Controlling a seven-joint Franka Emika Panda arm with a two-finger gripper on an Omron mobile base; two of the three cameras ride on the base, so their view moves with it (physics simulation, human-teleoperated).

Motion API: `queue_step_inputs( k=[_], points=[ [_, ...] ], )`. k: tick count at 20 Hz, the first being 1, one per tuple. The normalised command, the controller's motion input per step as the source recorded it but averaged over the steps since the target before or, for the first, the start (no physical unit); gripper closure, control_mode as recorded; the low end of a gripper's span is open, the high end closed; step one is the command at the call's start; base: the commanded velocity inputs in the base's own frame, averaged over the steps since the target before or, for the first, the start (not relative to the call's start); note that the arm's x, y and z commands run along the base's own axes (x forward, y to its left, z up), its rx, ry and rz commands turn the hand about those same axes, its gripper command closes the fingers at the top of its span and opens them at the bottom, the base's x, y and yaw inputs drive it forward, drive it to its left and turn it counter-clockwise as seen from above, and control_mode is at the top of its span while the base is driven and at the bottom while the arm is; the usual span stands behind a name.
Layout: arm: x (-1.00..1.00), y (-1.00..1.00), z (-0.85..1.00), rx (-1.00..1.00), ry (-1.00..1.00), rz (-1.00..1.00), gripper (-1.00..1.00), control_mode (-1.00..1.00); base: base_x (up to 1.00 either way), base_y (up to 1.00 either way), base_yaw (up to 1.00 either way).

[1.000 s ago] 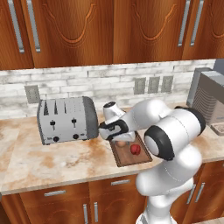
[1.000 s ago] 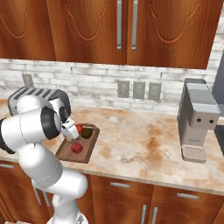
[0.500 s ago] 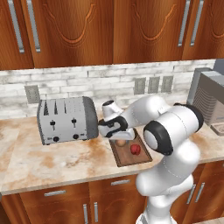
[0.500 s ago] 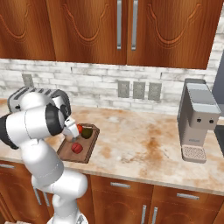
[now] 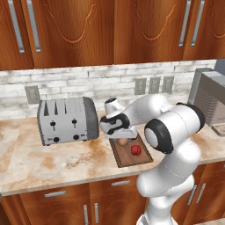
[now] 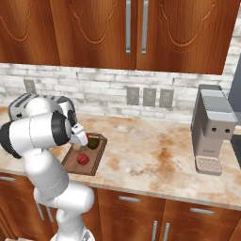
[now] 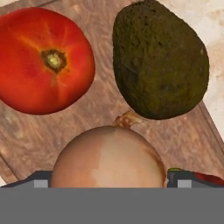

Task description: Place the avocado, onion, tomato, and bell pepper on the cutting board.

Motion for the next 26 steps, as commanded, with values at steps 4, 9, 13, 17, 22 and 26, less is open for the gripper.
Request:
queue_step_inputs(
  k=[4, 9, 13, 17, 22, 26],
  points=[
    [-0.06, -0.08, 0.01, 0.0, 0.0, 0.0, -1.0, -1.0, 0.0, 0.0, 0.0],
    [-0.16, -0.01, 0.03, 0.0, 0.0, 0.0, -1.0, -1.0, 0.0, 0.0, 0.0],
    [-0.27, 0.0, 0.14, 0.0, -0.06, 0.0, -1.0, -1.0, 0.0, 0.0, 0.0],
    [-0.2, 0.0, 0.28, 0.0, -0.06, 0.0, -1.0, -1.0, 0.0, 0.0, 0.0],
    [-0.12, 0.0, 0.06, 0.0, -0.11, 0.0, -1.0, -1.0, 0.0, 0.0, 0.0],
    [-0.14, 0.0, 0.47, 0.0, -0.03, 0.0, -1.0, -1.0, 0.0, 0.0, 0.0]
  ],
)
